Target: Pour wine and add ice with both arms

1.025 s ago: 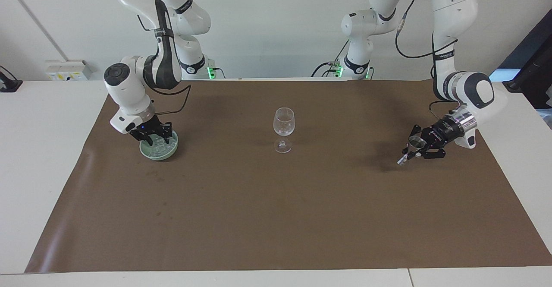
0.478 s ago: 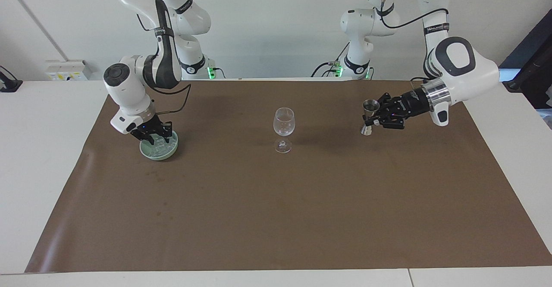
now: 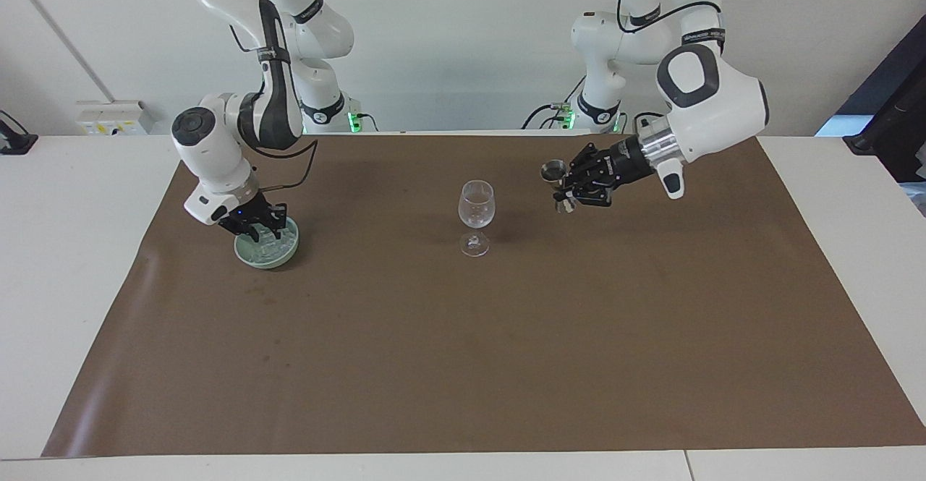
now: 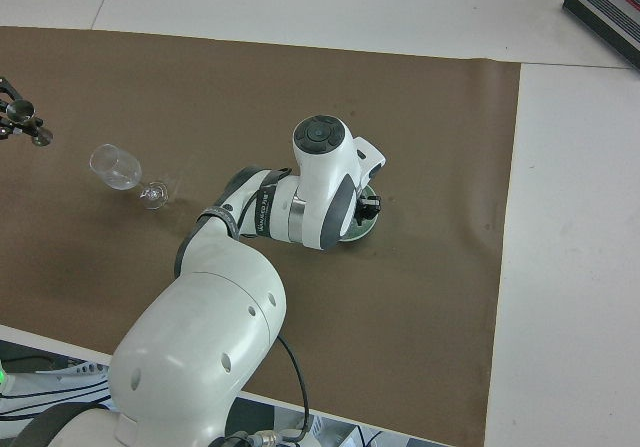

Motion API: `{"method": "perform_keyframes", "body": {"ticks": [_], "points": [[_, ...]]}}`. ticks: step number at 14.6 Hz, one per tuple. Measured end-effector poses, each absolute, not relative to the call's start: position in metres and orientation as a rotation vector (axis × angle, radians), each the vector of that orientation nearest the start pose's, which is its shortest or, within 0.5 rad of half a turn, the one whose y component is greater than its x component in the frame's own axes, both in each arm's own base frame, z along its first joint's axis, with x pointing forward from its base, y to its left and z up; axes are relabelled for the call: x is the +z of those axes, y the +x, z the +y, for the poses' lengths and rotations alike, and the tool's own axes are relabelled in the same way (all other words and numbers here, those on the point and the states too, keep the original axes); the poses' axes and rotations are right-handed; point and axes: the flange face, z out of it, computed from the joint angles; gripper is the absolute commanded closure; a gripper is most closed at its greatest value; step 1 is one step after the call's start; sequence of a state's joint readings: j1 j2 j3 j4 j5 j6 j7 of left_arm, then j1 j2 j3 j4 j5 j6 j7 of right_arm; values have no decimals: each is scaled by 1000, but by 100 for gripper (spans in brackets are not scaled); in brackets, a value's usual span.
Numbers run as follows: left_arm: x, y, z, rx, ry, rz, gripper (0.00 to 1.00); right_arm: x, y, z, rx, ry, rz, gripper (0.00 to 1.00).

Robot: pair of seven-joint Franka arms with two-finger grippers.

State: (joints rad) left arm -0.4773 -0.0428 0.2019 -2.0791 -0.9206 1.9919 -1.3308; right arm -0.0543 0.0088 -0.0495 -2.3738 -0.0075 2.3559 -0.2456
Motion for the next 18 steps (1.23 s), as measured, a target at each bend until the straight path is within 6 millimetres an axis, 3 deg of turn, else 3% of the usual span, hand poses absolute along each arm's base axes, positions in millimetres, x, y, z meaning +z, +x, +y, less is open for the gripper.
{"method": "perform_keyframes", "body": {"ticks": [2,9,14,18], "points": [[463,503,-216,-790,1875,1712,100,317,492,-51,43,-3134,-232,65],[463,491,-260,-606,1997,1793,100,317,492,-51,43,-3134,-233,71],[467,484,-288,-494,2097,1795,100,317,492,-50,43,-3133,-238,96],[473,480,-308,-360,2184,1802,100,320,495,-48,31,-3134,-245,100]]}}
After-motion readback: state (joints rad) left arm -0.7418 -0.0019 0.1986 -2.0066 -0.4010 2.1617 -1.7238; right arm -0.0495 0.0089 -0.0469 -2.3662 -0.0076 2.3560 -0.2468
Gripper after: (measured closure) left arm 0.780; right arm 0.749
